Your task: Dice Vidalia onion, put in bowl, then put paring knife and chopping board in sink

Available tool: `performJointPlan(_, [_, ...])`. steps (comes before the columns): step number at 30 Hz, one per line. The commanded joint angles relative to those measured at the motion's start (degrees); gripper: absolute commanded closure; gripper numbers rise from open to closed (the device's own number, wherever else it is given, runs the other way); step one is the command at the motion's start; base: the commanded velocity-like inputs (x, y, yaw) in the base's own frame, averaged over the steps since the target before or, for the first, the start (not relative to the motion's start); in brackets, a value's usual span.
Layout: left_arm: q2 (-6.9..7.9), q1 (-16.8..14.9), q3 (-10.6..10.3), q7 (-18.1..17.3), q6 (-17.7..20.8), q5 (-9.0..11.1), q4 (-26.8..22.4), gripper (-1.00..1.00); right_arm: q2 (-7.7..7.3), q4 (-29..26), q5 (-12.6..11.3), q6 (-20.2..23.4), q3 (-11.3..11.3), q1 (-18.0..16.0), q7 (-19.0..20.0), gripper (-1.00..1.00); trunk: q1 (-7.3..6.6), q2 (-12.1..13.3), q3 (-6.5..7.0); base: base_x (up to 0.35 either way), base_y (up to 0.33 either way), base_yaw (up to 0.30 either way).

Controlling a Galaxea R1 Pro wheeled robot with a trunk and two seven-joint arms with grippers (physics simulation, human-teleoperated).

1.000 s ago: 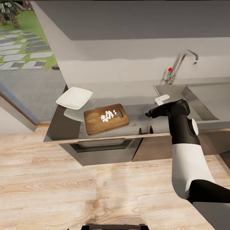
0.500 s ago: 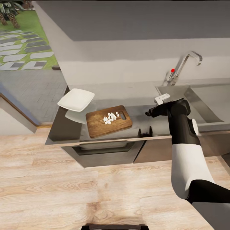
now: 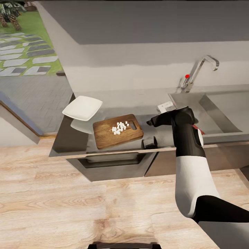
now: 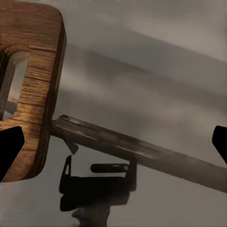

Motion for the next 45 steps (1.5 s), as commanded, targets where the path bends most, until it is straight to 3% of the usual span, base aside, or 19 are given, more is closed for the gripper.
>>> performJointPlan(1, [-0.08, -0.02, -0.28, -0.67, -0.08, 0.59, 0.13, -1.00, 0.06, 0.02, -0.71, 0.06, -1.07, -0.06, 0.60, -1.00, 0.03, -0.09, -0.08, 0.000, 0.000, 0.000])
performJointPlan(4, [-0.17, -0.02, -1.38, -0.69, -0.05, 0.54, 0.23, -1.00, 0.06, 0.27, -2.76, 0.01, -3.16, -0.06, 0.59, -1.00, 0.03, -0.09, -0.08, 0.000, 0.000, 0.000])
performJointPlan(6, [-0.15, -0.02, -3.45, -0.72, -0.06, 0.51, 0.25, -1.00, 0.06, 0.34, -3.89, -0.11, -4.97, -0.06, 0.60, -1.00, 0.03, -0.09, -0.08, 0.000, 0.000, 0.000])
performJointPlan(11, [-0.01, -0.02, -7.08, -0.82, -0.11, 0.56, 0.40, -1.00, 0.06, 0.37, -4.61, -0.40, -6.18, -0.06, 0.62, -1.00, 0.03, -0.09, -0.08, 0.000, 0.000, 0.000])
performJointPlan(45, [-0.07, -0.02, -7.78, -0.84, -0.11, 0.41, 2.76, -1.00, 0.06, 2.35, -4.92, -0.38, -6.17, -0.06, 0.70, -1.00, 0.03, -0.09, -0.08, 0.048, 0.048, 0.000])
